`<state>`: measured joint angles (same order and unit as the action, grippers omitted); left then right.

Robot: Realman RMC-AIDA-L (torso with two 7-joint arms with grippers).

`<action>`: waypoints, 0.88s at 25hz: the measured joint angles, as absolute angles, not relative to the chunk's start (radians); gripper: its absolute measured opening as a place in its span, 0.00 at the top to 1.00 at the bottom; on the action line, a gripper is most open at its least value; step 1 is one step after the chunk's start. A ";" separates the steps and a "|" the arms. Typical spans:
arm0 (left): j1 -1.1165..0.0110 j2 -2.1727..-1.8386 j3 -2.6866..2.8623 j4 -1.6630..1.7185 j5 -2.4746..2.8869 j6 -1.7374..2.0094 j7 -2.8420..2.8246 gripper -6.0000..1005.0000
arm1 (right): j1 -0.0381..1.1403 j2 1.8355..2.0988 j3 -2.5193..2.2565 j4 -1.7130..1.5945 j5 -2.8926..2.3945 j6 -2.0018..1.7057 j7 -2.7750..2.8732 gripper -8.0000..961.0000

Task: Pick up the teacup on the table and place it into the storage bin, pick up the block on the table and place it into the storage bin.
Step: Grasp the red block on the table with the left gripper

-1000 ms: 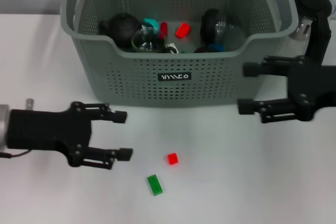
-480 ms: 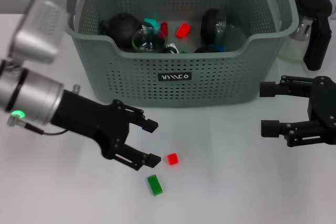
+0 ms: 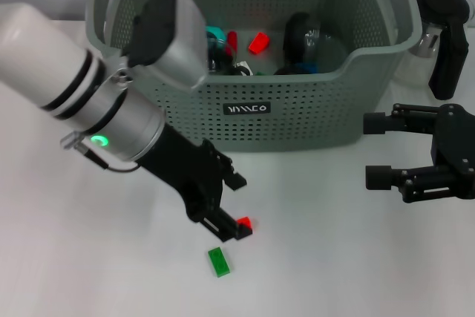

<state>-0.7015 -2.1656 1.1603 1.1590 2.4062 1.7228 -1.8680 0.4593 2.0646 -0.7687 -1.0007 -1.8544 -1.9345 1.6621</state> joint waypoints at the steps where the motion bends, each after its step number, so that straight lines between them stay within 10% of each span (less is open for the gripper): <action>1: -0.702 -2.168 1.182 1.182 2.416 1.713 -1.894 0.21 | 0.459 2.063 -0.770 -1.001 -1.855 -1.934 1.665 0.04; 22: -0.710 -2.173 1.520 1.231 2.512 1.507 -2.194 0.25 | 0.561 2.062 -0.769 -0.977 -2.175 -1.880 1.703 0.04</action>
<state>-0.7103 -2.1728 1.5200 1.2308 2.5117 1.5066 -2.1939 0.5611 2.0616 -0.7693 -0.9773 -2.1749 -1.8802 1.7026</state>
